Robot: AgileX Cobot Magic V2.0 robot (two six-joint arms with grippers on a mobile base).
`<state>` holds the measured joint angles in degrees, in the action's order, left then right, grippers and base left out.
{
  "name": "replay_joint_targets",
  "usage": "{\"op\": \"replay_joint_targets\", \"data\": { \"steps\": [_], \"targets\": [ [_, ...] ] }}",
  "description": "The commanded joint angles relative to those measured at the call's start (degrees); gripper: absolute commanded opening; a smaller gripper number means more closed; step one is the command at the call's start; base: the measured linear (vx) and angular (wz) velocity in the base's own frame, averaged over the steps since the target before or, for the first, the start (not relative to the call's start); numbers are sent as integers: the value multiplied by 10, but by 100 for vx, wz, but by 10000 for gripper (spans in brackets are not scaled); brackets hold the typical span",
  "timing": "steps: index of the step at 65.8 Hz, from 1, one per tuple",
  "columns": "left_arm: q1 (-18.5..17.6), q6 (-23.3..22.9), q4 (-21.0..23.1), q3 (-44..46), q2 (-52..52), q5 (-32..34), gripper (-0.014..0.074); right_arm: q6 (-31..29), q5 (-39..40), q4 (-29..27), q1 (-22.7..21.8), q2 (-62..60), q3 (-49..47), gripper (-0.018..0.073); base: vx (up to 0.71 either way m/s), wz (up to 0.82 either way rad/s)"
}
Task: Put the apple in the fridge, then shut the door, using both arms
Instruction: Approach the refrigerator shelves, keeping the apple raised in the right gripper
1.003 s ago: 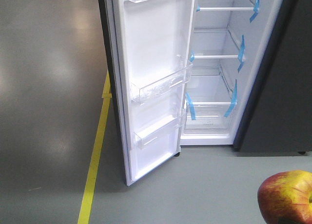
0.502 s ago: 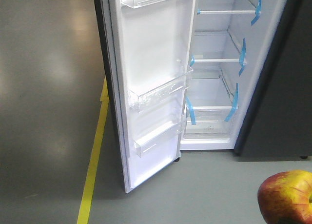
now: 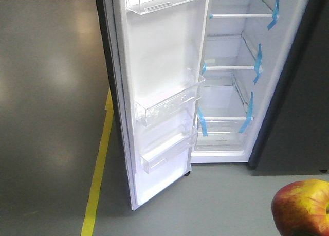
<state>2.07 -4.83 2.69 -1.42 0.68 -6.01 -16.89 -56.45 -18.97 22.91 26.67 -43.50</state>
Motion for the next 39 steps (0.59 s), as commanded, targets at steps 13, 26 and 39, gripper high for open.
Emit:
{"op": "replay_joint_targets", "data": {
  "steps": [13, 26, 39],
  "targets": [
    [0, -4, 2, -16, 9, 41, -6, -2, 40, -11, -1, 3, -14, 365, 6, 0],
    [0, -4, 2, -16, 9, 41, -6, -2, 40, -11, -1, 3, -14, 365, 6, 0],
    [0, -4, 2, -16, 9, 41, -6, -2, 40, -11, -1, 3, -14, 365, 6, 0]
  ]
}}
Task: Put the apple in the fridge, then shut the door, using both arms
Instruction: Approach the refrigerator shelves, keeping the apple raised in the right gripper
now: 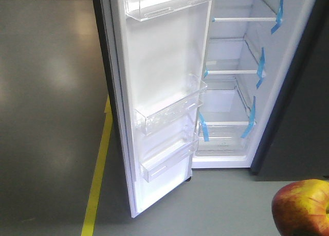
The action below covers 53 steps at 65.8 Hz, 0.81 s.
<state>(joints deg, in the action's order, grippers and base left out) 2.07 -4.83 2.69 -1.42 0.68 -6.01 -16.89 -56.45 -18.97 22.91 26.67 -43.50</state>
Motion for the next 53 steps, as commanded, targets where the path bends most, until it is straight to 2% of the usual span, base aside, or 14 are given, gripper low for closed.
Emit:
{"op": "replay_joint_targets", "data": {
  "steps": [1, 53],
  "targets": [
    [0, -4, 2, -16, 9, 41, -6, -2, 40, -11, -1, 3, -14, 365, 6, 0],
    [0, -4, 2, -16, 9, 41, -6, -2, 40, -11, -1, 3, -14, 365, 6, 1]
  ]
}}
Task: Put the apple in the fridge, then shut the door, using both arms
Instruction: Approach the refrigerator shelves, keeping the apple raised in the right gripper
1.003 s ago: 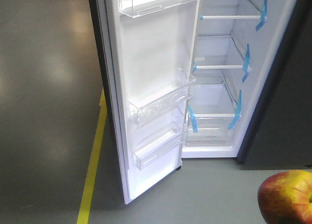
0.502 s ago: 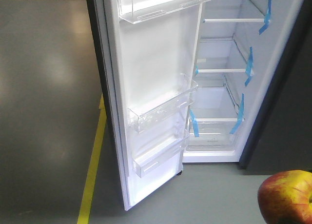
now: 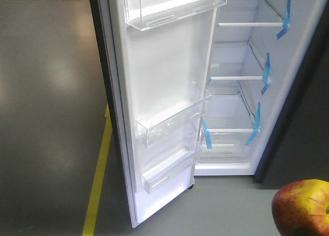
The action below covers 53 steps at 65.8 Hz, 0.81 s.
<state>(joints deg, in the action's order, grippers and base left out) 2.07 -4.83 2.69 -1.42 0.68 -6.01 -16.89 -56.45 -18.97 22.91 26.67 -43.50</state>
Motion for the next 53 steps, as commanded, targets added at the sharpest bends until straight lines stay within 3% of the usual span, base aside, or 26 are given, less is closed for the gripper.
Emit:
{"op": "replay_joint_targets", "data": {
  "steps": [1, 53],
  "targets": [
    [0, -4, 2, -16, 9, 41, -6, -2, 40, -11, -1, 3, -14, 365, 5, 1],
    [0, -4, 2, -16, 9, 41, -6, -2, 40, -11, -1, 3, -14, 365, 4, 1]
  ]
}}
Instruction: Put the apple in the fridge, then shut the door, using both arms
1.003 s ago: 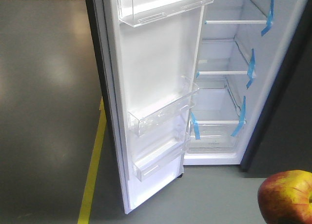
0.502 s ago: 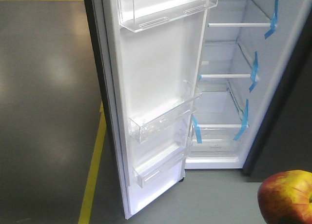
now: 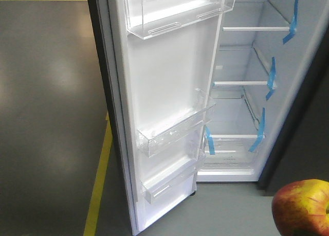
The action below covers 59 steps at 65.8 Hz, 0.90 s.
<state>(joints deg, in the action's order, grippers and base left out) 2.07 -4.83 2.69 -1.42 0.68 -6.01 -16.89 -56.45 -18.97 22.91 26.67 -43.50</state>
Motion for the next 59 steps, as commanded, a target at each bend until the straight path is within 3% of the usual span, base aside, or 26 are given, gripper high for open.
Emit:
{"op": "replay_joint_targets", "data": {
  "steps": [1, 59],
  "targets": [
    [0, -4, 2, -16, 9, 41, -6, -2, 40, -11, -1, 3, -14, 365, 4, 1],
    [0, -4, 2, -16, 9, 41, -6, -2, 40, -11, -1, 3, -14, 365, 4, 1]
  ]
}}
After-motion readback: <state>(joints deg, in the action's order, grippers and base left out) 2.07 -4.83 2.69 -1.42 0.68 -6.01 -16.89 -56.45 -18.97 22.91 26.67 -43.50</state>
